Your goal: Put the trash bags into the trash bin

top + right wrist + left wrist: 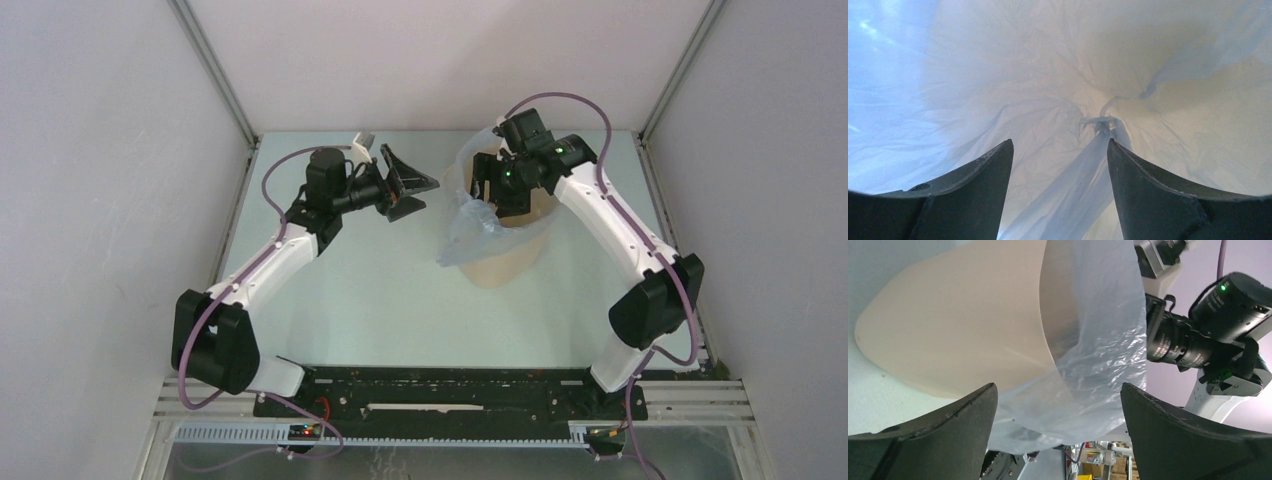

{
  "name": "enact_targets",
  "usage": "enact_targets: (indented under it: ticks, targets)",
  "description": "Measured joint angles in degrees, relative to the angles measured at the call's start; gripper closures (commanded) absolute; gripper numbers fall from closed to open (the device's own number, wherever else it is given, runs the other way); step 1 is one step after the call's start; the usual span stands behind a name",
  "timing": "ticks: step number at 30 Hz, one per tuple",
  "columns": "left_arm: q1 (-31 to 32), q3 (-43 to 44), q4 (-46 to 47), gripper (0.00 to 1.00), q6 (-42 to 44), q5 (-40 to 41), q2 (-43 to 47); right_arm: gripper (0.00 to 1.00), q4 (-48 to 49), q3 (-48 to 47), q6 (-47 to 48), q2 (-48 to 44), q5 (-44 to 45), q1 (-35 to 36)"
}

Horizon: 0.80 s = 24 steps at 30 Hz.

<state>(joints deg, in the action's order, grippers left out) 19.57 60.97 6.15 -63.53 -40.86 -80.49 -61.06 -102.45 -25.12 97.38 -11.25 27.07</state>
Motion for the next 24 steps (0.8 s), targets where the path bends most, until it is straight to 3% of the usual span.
enact_targets:
  ticks: [6,12,17,24]
  targets:
    - [-3.3,0.0,2.8,0.08,-1.2,-0.9,0.0,0.32,-0.6,-0.5,-1.0,-2.8,0.0,-0.7]
    - [-4.4,0.0,3.2,0.14,-2.5,-1.1,-0.5,0.39,-0.4,-1.7,-1.2,0.1,-0.1,-0.2]
    - [-4.4,0.0,3.2,0.05,-2.5,-1.5,-0.7,0.47,0.8,-3.1,-1.2,5.7,0.3,1.5]
    - [-3.6,0.8,-0.4,0.0,0.4,-1.0,-0.8,0.45,0.6,-3.1,-1.4,9.6,2.0,2.7]
